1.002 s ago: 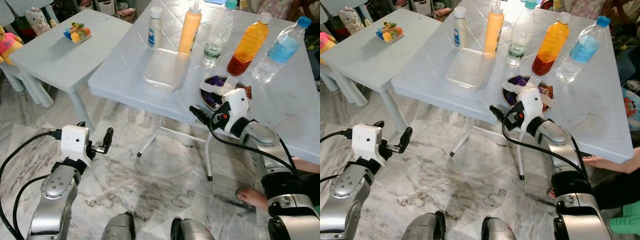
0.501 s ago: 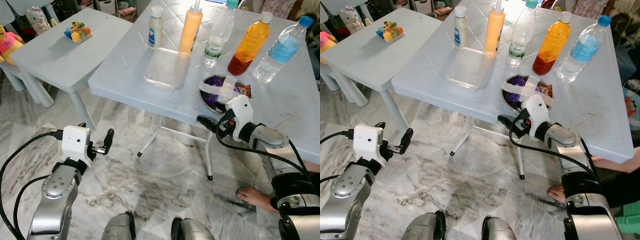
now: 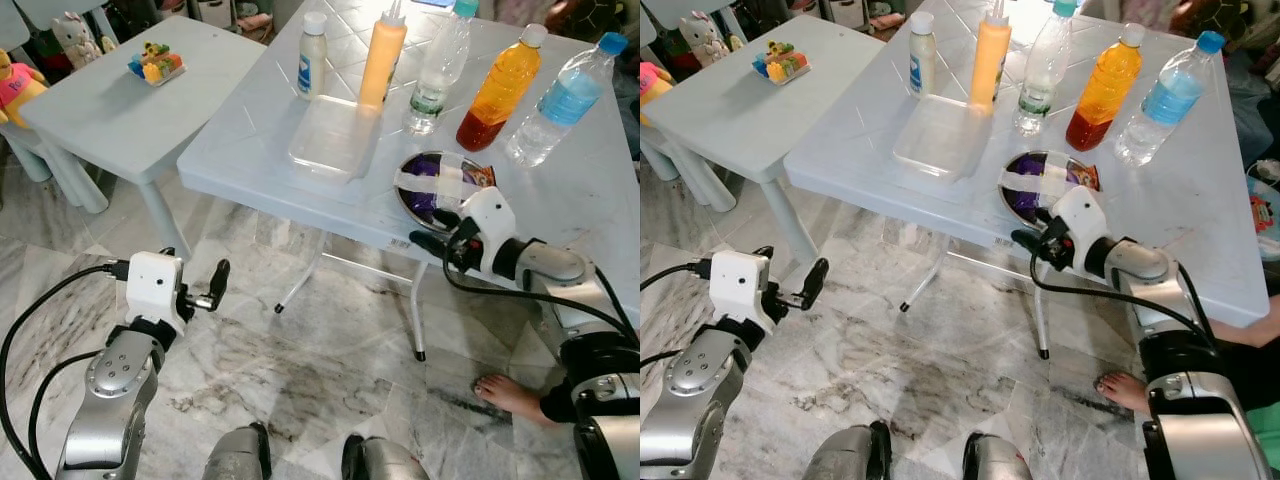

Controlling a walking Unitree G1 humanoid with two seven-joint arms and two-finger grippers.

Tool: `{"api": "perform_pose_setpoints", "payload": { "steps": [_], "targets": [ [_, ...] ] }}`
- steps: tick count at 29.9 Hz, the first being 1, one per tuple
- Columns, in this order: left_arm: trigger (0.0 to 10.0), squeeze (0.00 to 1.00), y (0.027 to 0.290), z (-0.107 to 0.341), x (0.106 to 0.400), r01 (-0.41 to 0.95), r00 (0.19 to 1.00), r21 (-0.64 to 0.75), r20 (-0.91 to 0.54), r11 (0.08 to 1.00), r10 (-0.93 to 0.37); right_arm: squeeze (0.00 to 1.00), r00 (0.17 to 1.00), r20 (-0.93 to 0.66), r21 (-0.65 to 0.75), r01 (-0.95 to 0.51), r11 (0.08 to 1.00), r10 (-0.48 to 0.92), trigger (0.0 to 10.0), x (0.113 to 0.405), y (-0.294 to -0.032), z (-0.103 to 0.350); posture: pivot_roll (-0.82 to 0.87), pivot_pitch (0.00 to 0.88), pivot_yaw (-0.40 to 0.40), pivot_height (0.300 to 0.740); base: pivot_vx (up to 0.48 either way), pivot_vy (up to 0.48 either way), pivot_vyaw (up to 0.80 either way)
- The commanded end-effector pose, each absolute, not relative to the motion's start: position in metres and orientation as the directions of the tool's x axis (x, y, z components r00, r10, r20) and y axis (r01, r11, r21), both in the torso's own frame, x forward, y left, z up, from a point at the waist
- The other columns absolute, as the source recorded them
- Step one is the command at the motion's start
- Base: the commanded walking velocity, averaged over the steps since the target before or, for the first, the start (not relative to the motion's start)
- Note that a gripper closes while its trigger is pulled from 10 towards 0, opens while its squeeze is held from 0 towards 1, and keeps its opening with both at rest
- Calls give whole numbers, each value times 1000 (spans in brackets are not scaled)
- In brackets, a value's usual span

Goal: Restocking fridge

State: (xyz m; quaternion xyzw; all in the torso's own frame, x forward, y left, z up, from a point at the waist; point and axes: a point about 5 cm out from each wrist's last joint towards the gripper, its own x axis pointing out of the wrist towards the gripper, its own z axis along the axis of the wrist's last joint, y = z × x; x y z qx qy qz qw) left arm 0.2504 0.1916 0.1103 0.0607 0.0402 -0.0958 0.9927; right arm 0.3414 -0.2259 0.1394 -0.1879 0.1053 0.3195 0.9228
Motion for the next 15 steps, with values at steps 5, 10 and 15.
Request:
{"api": "perform_pose_setpoints", "payload": {
  "steps": [5, 10, 15],
  "targets": [
    [10000, 0, 187, 109, 250, 222, 971, 104, -112, 970, -210, 0, 731, -439, -276, -663, 696, 522, 10000, 335, -242, 127, 91, 177, -46, 740, 0, 0, 0],
    [10000, 0, 187, 109, 251, 226, 970, 101, -115, 969, -214, 0, 718, -473, -273, -670, 690, 511, 0, 335, -246, 125, 91, 173, -48, 740, 0, 0, 0],
    [10000, 0, 186, 108, 251, 226, 970, 98, -117, 969, -215, 0, 721, -483, -298, -668, 681, 496, 0, 337, -249, 127, 93, 169, -52, 740, 0, 0, 0]
  ]
}}
